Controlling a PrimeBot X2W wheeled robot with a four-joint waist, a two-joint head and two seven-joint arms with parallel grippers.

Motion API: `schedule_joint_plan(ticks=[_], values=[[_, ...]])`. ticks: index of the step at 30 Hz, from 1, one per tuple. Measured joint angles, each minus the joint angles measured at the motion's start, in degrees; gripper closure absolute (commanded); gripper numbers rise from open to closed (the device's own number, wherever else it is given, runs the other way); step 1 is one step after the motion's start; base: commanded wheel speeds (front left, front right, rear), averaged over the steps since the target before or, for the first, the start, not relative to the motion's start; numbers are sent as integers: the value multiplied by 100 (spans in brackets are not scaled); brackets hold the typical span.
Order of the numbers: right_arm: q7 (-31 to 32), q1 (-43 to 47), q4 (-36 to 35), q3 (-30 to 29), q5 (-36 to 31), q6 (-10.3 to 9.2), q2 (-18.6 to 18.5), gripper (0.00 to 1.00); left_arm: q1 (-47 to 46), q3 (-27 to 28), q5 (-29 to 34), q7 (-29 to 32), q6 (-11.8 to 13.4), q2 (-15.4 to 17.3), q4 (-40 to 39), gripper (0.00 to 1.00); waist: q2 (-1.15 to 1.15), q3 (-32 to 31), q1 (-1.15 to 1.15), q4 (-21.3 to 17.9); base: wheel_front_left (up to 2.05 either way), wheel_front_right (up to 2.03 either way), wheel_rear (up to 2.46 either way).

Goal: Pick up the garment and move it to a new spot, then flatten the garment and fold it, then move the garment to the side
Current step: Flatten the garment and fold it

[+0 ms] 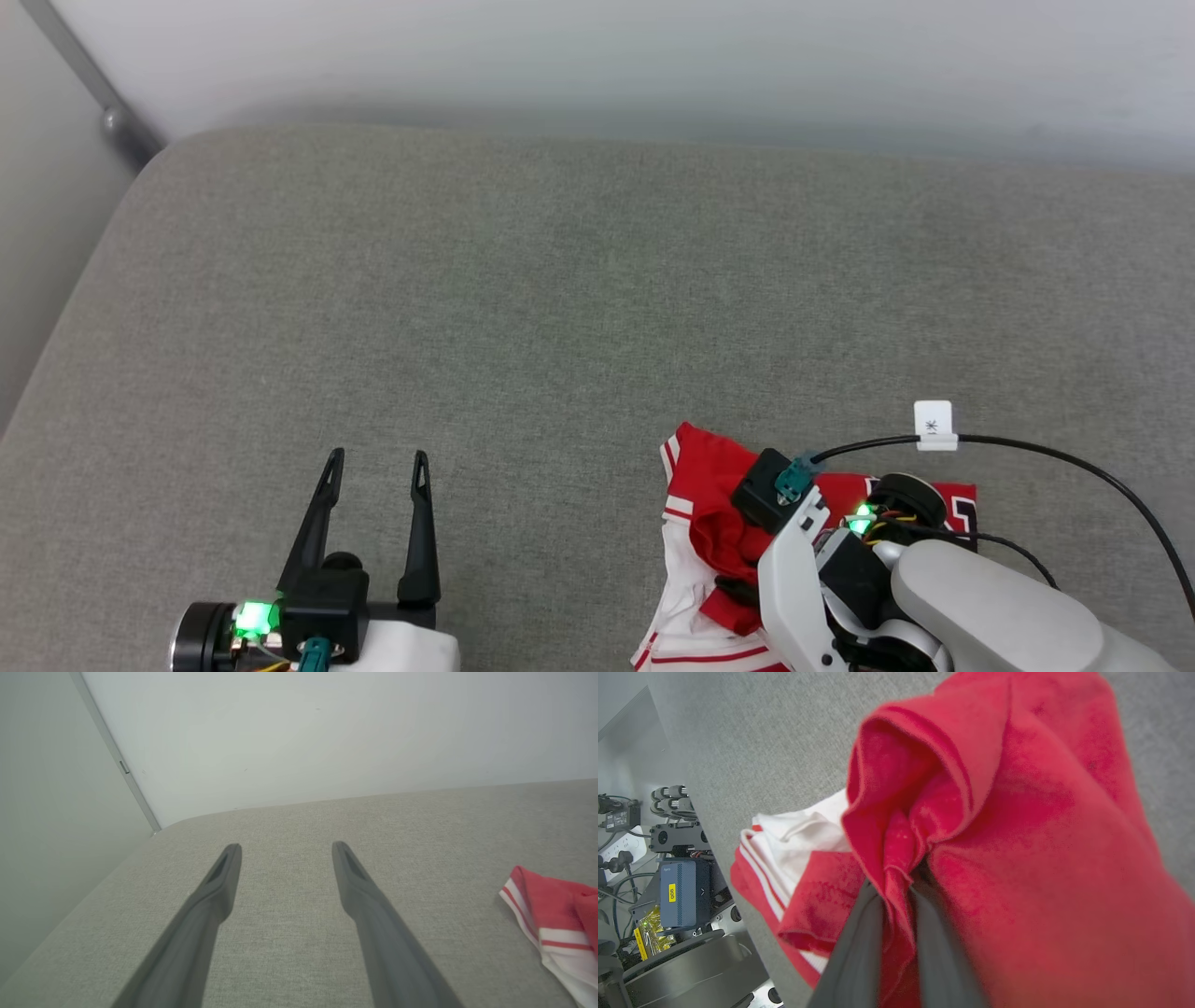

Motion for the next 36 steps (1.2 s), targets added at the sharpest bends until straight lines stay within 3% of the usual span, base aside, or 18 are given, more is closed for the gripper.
schedule_joint_plan(ticks=[1,6,10,14,18,26,36], values=[[-109,-4,18,33,64,0,1,0,29,21,0,0,0,0,5,0,0,-32,0,-18,0,0,0],[-858,-97,-176,97,68,-1,-190,0,196,112,0,0,-37,4,86,0,0,-279,0,-138,0,0,0],[-1584,-78,-511,-218,-142,-1,-435,0,325,236,-25,0,-60,8,103,0,0,-510,0,-271,0,0,0],[-2413,82,-693,-956,-538,-1,-622,0,449,358,-43,0,-79,15,70,0,0,-709,0,-443,0,0,0],[-3172,474,-539,-2051,-1039,-1,-611,0,547,407,-41,0,-112,9,14,0,0,-848,0,-613,0,0,0],[-4076,1613,-419,-4201,-2407,-1,165,0,588,443,-40,0,-220,-34,-73,0,0,-976,0,-763,0,0,0],[-4201,3295,-1365,-5824,-3400,-2,1318,0,670,449,-63,0,-383,-111,-188,0,0,-1066,0,-738,0,0,0]])
